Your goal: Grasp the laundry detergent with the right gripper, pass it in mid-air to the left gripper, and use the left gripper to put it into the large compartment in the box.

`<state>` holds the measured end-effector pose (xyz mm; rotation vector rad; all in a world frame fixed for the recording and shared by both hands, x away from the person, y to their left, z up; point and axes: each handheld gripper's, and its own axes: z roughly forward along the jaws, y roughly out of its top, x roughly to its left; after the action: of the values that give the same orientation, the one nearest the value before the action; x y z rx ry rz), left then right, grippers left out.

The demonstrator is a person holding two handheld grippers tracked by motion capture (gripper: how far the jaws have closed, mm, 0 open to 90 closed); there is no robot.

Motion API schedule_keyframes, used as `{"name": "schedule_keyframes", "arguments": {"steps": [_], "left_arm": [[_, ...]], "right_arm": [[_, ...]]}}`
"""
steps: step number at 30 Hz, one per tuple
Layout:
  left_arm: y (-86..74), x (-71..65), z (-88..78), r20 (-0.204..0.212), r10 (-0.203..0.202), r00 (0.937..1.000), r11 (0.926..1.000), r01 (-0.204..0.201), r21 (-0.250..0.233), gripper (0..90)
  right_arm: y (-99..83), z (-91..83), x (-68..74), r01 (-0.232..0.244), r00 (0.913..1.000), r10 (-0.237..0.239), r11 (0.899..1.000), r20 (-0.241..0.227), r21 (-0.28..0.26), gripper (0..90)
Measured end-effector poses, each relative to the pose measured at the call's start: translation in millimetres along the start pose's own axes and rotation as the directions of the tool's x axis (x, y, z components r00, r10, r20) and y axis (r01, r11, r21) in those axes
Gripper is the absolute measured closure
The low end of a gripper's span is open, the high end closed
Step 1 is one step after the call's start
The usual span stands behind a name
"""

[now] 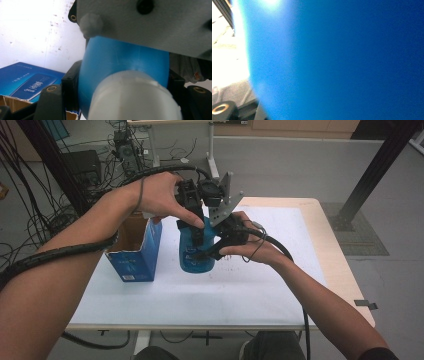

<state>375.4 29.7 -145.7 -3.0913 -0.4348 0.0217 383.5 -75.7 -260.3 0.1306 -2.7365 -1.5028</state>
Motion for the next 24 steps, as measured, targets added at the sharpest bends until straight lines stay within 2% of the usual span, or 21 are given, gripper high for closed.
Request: {"name": "schedule_keyframes", "arguments": {"steps": [11, 24], "left_arm": [[-0.3, -0.9, 1.8, -0.011, 0.003, 0.9999, 0.9999, -0.003, 0.010, 35.7], [-2.0, -0.5, 6.6, -0.003, 0.000, 1.0000, 0.9997, 0.001, 0.025, 35.9]], "right_arm": [[-0.6, 1.9, 0.2, 0.007, 0.9999, -0.007, 1.000, 0.008, 0.008, 44.0], [-1.8, 7.2, 0.1, 0.012, 0.9999, -0.012, 1.000, 0.000, 0.015, 43.9]]}}
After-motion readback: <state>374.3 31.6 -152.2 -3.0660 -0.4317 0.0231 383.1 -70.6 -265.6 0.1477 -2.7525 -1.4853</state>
